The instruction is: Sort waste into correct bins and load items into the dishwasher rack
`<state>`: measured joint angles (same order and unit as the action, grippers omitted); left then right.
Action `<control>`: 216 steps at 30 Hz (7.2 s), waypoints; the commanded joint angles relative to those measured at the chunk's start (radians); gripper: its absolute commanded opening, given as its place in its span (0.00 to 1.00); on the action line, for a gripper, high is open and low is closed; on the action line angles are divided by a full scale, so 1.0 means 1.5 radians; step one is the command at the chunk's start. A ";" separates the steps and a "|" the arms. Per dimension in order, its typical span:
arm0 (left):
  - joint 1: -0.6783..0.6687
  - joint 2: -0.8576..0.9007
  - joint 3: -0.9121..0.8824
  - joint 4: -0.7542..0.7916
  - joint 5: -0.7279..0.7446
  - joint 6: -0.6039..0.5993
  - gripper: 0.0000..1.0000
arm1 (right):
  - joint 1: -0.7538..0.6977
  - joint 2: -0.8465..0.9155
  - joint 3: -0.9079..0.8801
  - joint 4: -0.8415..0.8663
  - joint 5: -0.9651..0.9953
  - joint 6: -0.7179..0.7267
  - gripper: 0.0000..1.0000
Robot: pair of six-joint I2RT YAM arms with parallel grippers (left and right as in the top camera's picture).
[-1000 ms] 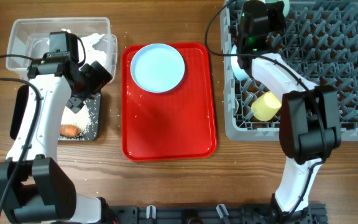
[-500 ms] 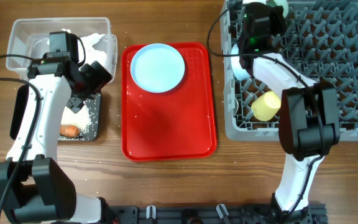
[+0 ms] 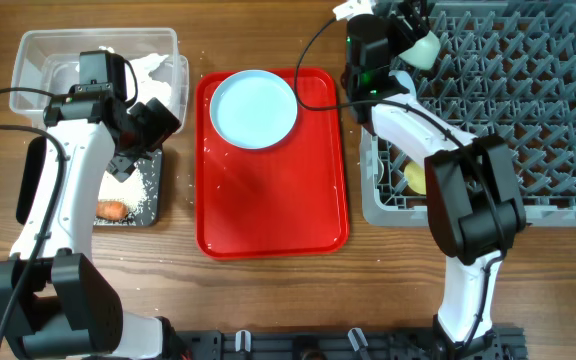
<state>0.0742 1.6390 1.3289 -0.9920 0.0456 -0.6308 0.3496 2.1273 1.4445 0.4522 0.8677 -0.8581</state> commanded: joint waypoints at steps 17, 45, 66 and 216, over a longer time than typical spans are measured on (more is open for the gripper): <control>0.001 -0.013 0.007 0.000 -0.009 -0.004 1.00 | 0.088 -0.106 0.006 -0.288 -0.143 0.364 1.00; 0.001 -0.013 0.007 0.000 -0.009 -0.004 1.00 | 0.129 0.008 -0.010 -0.551 -0.611 1.049 0.31; 0.001 -0.013 0.007 0.000 -0.009 -0.004 1.00 | 0.063 -0.142 0.107 -0.748 -0.572 0.892 0.04; 0.001 -0.013 0.007 0.000 -0.009 -0.004 1.00 | -0.115 -1.411 -0.960 -0.292 -0.684 0.661 1.00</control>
<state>0.0742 1.6379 1.3289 -0.9916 0.0456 -0.6312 0.1795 0.0193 0.0067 0.0116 -0.1387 0.1131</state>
